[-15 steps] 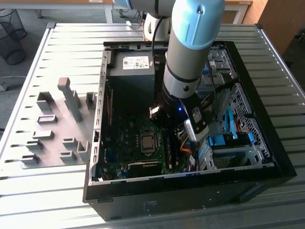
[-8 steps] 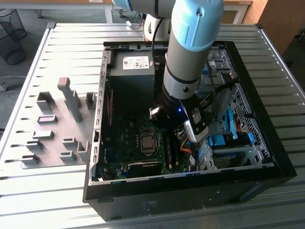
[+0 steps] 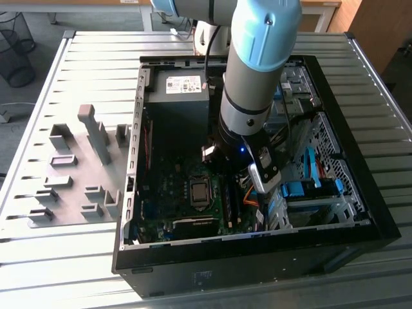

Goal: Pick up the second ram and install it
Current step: 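Insert the second ram into the second slot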

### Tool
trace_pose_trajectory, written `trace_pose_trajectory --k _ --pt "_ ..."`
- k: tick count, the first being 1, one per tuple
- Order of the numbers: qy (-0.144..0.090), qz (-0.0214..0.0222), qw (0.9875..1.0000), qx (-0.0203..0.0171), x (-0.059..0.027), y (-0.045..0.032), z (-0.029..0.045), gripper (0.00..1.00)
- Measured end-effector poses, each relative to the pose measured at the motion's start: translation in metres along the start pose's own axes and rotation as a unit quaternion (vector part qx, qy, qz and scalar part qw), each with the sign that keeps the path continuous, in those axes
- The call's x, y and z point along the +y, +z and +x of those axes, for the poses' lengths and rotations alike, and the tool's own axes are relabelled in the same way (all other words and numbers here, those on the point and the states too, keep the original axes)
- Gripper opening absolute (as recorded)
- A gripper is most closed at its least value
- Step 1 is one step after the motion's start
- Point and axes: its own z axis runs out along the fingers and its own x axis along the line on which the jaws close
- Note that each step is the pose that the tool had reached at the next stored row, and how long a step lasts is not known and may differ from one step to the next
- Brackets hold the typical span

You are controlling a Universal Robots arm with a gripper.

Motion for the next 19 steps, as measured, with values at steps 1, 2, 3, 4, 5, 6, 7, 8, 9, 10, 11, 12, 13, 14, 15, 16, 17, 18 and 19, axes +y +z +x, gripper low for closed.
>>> trace_pose_trajectory --k 1,2,3,4,5,6,7,8,9,10,11,12,13,14,15,16,17,18,19 --pt "0.000 0.0001 1.0000 0.0000 0.0000 0.0002 0.0000 0.14" --pt "0.000 0.0002 1.0000 0.0001 -0.0001 0.0003 0.0000 0.14" --pt "0.000 0.0002 1.0000 0.0000 -0.0001 0.0005 0.0000 0.14" --pt "0.000 0.0000 1.0000 0.0000 0.0000 0.0008 0.0000 0.14" --pt "0.000 0.0000 1.0000 0.0000 -0.0001 0.0010 0.0000 0.14" --pt "0.000 0.0000 1.0000 0.0000 -0.0001 0.0012 0.0000 0.14" --pt "0.000 0.0000 1.0000 0.0000 -0.0001 0.0013 0.0000 0.15" --pt "0.000 0.0000 1.0000 0.0000 -0.0001 0.0015 0.0000 0.15" --pt "0.000 0.0000 1.0000 0.0000 -0.0001 0.0017 0.0000 0.21" --pt "0.000 0.0000 1.0000 0.0000 -0.0001 0.0019 0.0000 0.21" --pt "0.000 0.0000 1.0000 0.0000 -0.0001 0.0020 -0.0001 0.21" --pt "0.000 0.0000 1.0000 0.0000 -0.0001 0.0016 0.0000 0.21" --pt "0.000 0.0001 1.0000 0.0000 0.0000 -0.0001 0.0000 0.21" --pt "0.000 0.0001 1.0000 0.0000 0.0002 -0.0036 0.0001 0.21" --pt "0.000 0.0000 1.0000 0.0000 0.0005 -0.0081 0.0003 0.21" --pt "0.000 0.0000 1.0000 0.0000 0.0007 -0.0125 0.0004 0.21" --pt "0.000 0.0000 1.0000 0.0000 0.0009 -0.0170 0.0005 0.21" --pt "0.000 -0.0001 1.0000 0.0000 0.0012 -0.0214 0.0007 0.21" --pt "0.000 0.0000 1.0000 0.0000 0.0015 -0.0260 0.0008 0.21"
